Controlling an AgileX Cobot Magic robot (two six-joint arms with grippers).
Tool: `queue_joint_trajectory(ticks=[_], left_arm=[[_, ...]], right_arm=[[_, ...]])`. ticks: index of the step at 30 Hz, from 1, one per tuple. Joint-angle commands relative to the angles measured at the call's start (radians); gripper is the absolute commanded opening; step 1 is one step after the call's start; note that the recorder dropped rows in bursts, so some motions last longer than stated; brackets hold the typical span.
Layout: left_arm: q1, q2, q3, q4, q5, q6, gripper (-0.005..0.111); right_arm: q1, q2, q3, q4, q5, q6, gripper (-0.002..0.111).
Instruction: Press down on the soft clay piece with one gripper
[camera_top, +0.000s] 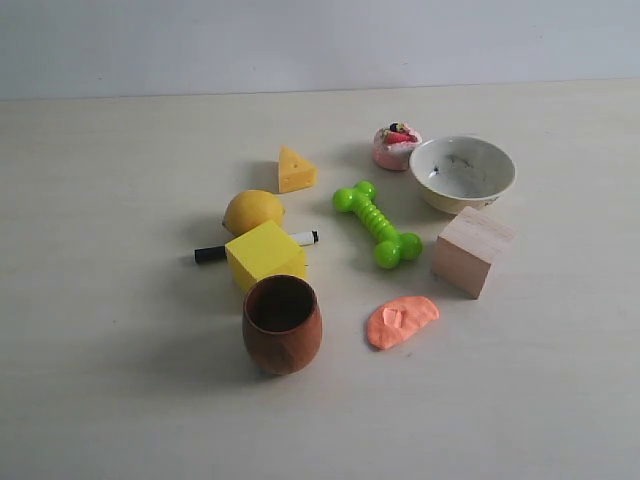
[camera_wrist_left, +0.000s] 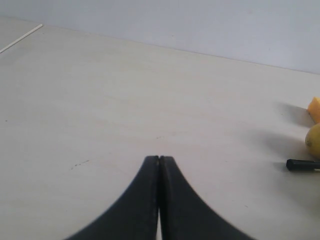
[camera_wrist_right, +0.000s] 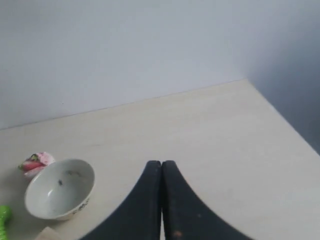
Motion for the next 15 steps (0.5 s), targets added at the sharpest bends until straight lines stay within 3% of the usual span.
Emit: queue_joint_trajectory(ticks=[1, 7, 15], left_arm=[[-0.006, -0.006, -0.003, 0.000, -0.016, -0.005, 0.000], [-0.006, -0.006, -0.003, 0.000, -0.016, -0.005, 0.000], [-0.006, -0.006, -0.003, 0.000, -0.016, -0.005, 0.000]], right_arm=[[-0.086, -0.230, 0.178, 0.003, -0.145, -0.033, 0.000], [-0.084, -0.378, 0.373, 0.033, -0.223, -0.044, 0.000], [-0.084, -0.374, 0.404, 0.260, -0.249, -0.277, 0.000]])
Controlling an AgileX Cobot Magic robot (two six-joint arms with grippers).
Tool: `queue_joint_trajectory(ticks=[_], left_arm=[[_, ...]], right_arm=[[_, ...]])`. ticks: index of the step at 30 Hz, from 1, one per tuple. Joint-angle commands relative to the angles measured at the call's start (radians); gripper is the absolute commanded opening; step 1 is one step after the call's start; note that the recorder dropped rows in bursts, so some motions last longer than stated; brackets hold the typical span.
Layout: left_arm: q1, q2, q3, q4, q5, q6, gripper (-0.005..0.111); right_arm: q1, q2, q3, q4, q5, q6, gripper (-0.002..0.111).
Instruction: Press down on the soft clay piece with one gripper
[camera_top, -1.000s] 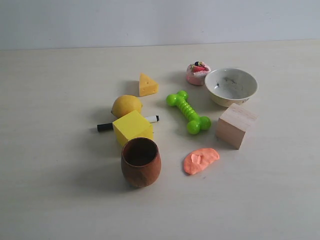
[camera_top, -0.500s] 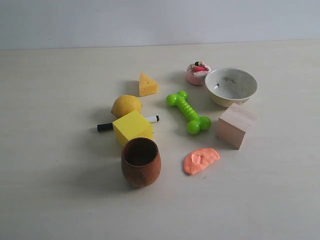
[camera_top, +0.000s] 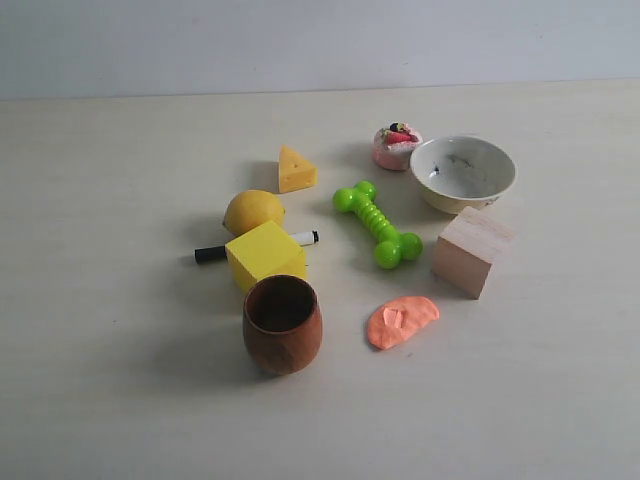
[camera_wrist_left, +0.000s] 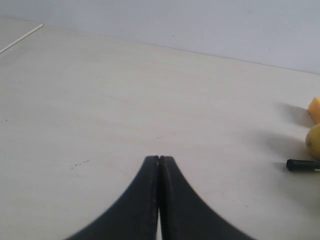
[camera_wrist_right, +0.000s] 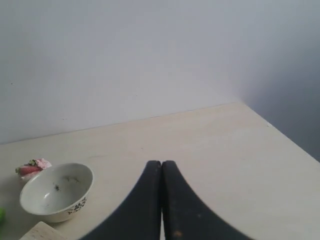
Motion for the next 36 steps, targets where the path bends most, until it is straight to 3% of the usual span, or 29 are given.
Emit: queue_joint_trajectory(ticks=[1, 14, 36], left_arm=[[-0.006, -0.006, -0.003, 0.000, -0.016, -0.005, 0.000], [-0.006, -0.006, -0.003, 0.000, -0.016, -0.005, 0.000], [-0.006, -0.006, -0.003, 0.000, -0.016, -0.005, 0.000]], right_arm=[[-0.004, -0.004, 0.018, 0.086, -0.039, -0.090, 0.000], [-0.004, -0.160, 0.241, 0.016, -0.071, -0.017, 0.000], [-0.004, -0.240, 0.325, 0.033, -0.047, 0.006, 0.000]])
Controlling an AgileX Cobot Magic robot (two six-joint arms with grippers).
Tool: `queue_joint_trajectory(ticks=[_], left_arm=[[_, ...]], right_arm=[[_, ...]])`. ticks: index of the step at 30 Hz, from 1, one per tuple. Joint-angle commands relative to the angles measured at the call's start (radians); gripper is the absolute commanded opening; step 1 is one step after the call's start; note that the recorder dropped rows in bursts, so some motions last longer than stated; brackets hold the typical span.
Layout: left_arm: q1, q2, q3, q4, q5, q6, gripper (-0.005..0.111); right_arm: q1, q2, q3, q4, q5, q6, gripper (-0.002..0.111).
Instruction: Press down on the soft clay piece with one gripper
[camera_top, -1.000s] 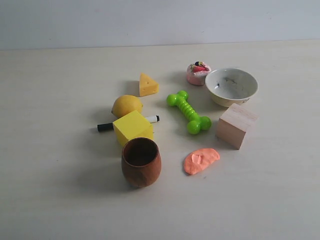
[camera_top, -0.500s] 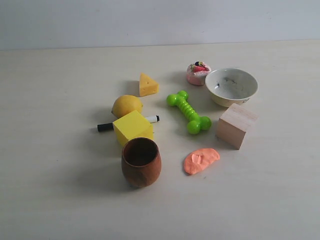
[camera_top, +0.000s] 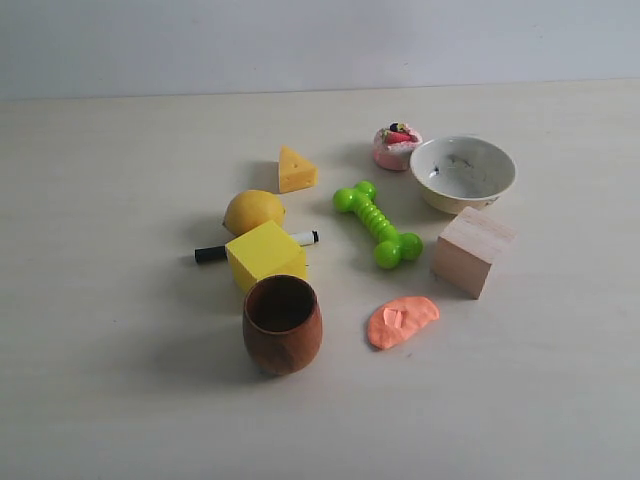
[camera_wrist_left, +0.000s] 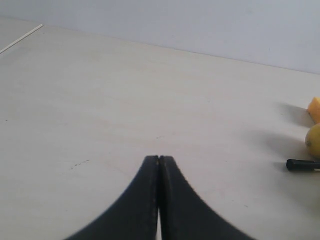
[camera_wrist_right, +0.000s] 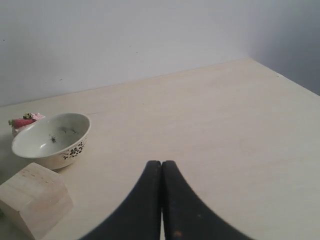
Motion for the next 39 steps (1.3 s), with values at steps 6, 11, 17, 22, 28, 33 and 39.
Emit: queue_joint_trajectory(ticks=[6, 11, 17, 22, 28, 33, 39], left_arm=[[-0.006, -0.006, -0.003, 0.000, -0.016, -0.005, 0.000], [-0.006, -0.006, -0.003, 0.000, -0.016, -0.005, 0.000], [-0.006, -0.006, -0.003, 0.000, -0.016, -0.005, 0.000], [-0.006, -0.006, -0.003, 0.000, -0.016, -0.005, 0.000], [-0.006, -0.006, -0.003, 0.000, -0.016, -0.005, 0.000], [-0.006, -0.006, -0.003, 0.000, -0.016, -0.005, 0.000], [-0.006, -0.006, -0.003, 0.000, -0.016, -0.005, 0.000]], right_arm=[[-0.004, -0.005, 0.005, -0.002, 0.008, -0.026, 0.000], [-0.004, -0.005, 0.005, -0.002, 0.031, -0.039, 0.000], [-0.004, -0.005, 0.005, -0.002, 0.031, -0.039, 0.000], [-0.004, -0.005, 0.005, -0.002, 0.031, -0.039, 0.000], [-0.004, -0.005, 0.005, -0.002, 0.027, -0.039, 0.000], [-0.004, -0.005, 0.005, -0.002, 0.031, -0.039, 0.000], [-0.004, -0.005, 0.005, -0.002, 0.031, -0.039, 0.000]])
